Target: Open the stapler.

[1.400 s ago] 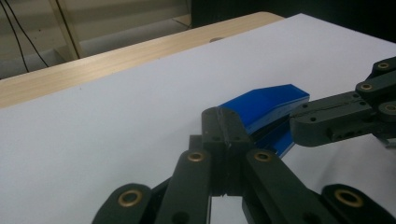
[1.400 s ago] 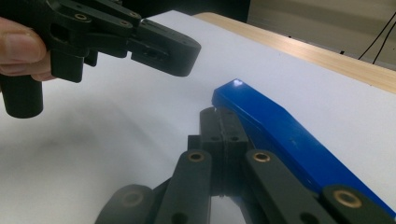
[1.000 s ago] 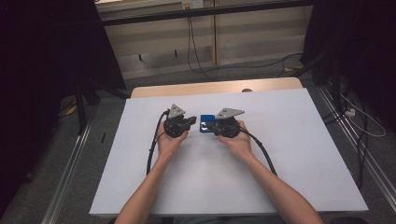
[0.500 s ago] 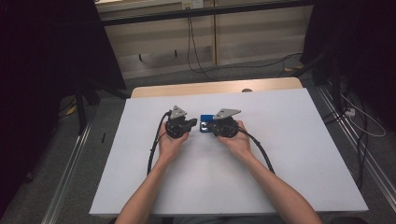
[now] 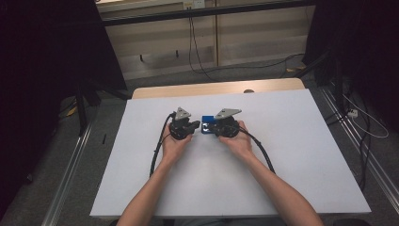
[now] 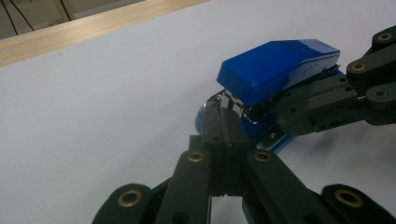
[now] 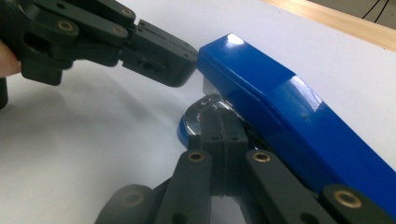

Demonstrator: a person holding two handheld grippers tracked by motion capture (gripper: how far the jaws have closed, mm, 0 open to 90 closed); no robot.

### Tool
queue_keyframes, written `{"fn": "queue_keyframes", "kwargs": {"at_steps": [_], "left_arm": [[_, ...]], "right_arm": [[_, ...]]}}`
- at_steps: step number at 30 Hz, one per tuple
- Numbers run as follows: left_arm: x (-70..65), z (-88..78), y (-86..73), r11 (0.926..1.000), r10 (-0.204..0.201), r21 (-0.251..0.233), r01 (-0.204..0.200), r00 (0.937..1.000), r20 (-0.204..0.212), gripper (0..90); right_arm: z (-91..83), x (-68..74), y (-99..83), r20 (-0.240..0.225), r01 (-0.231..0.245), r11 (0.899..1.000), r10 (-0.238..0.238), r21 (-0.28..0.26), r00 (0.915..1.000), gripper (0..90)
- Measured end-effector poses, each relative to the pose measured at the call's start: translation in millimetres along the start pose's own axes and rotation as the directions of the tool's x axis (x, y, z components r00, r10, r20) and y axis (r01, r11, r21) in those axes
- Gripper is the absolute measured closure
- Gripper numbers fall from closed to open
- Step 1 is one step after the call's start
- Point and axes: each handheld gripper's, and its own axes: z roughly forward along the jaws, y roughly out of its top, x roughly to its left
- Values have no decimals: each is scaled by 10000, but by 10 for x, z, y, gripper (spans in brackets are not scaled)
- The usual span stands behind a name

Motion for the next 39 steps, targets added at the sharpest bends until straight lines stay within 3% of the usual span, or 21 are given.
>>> {"fn": "queue_keyframes", "kwargs": {"at_steps": [12, 39], "left_arm": [[-53, 44, 10, 9997, 256, 5, -256, 9996, -156, 900], [-53, 37, 46, 9993, 147, -344, -151, 9998, -124, 900]], "right_arm": [[-16, -4, -1, -22, -143, 9999, 144, 79, 9999, 900], [-15, 0, -3, 33, -27, 10000, 27, 61, 10000, 900]]}}
